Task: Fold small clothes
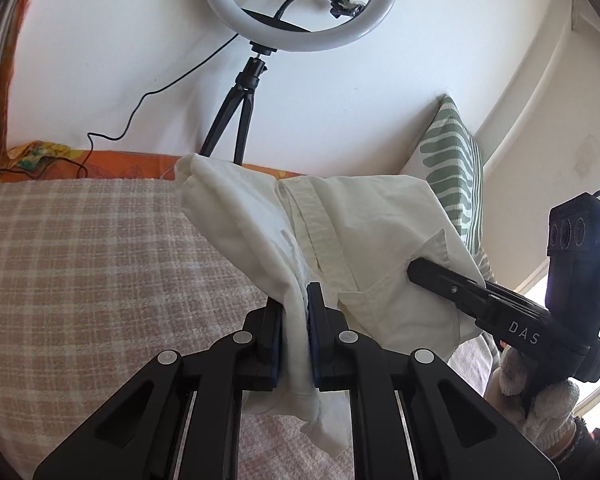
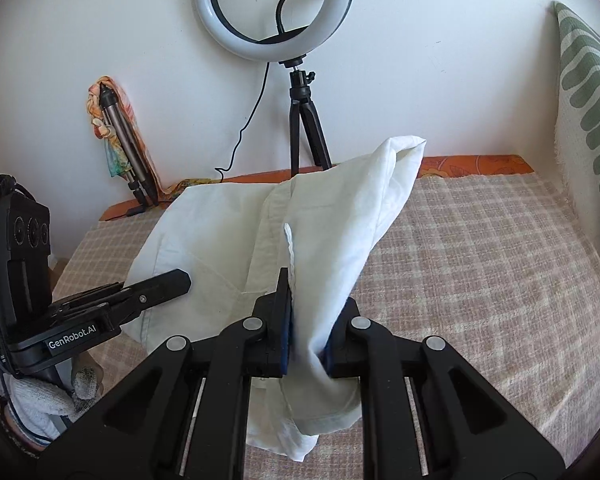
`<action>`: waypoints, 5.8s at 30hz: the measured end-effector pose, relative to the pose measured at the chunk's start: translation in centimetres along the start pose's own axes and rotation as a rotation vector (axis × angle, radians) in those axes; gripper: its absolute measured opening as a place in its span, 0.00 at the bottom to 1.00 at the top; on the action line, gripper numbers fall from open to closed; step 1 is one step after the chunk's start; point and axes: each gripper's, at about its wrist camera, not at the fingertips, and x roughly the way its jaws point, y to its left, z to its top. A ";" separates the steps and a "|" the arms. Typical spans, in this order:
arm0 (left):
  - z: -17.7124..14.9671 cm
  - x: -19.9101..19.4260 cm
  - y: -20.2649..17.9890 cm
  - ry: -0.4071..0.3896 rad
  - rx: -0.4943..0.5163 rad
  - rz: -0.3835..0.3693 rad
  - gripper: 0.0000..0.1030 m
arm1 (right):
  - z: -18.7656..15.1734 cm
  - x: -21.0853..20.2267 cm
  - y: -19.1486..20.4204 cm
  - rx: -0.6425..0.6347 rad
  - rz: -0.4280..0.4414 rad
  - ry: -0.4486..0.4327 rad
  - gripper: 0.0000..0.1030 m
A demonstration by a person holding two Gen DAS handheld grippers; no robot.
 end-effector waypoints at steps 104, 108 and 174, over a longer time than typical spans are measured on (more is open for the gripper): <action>-18.1 -25.9 -11.2 -0.239 0.182 0.395 0.99 | -18.3 -25.7 14.2 0.085 -0.346 -0.249 1.00; -18.4 -26.3 -11.0 -0.252 0.170 0.413 0.99 | -18.6 -25.8 13.8 0.105 -0.362 -0.252 1.00; -19.0 -27.0 -11.8 -0.261 0.177 0.397 0.99 | -19.0 -26.5 15.2 0.099 -0.353 -0.262 1.00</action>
